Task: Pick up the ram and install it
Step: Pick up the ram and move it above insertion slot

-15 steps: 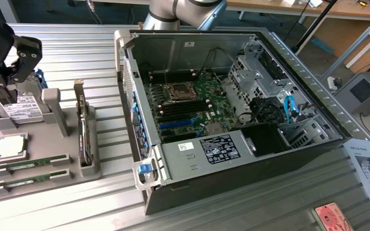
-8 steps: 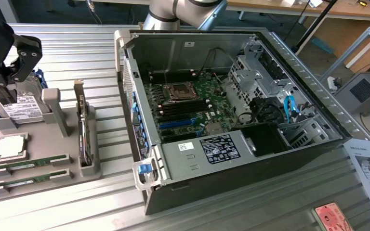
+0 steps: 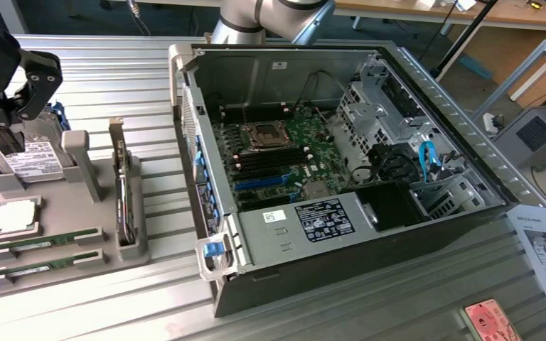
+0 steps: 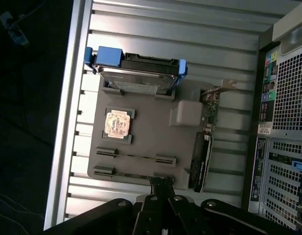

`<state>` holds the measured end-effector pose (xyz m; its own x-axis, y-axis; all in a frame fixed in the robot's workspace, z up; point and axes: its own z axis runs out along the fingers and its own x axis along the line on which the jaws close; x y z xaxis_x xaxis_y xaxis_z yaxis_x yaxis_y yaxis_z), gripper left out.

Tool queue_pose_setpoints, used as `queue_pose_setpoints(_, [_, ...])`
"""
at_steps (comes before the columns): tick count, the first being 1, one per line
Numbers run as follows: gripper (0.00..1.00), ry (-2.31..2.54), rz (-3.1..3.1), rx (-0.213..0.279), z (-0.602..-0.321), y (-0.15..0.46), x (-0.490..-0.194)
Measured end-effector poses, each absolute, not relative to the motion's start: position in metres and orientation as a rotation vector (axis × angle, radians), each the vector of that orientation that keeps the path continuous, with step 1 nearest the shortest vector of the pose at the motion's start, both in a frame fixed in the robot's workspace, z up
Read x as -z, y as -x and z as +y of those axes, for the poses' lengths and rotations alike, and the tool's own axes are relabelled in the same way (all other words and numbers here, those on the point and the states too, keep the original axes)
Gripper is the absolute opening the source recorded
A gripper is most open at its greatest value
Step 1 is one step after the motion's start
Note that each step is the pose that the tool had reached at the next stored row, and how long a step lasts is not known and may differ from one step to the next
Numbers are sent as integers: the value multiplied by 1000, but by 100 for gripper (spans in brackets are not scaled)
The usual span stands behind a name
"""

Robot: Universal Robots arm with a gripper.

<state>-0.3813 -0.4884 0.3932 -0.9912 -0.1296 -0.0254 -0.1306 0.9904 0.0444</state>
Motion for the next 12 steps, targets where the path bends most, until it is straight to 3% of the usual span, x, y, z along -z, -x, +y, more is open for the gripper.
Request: queue_pose_setpoints(12, [11, 311, 3104, -73, -488, 381, -393])
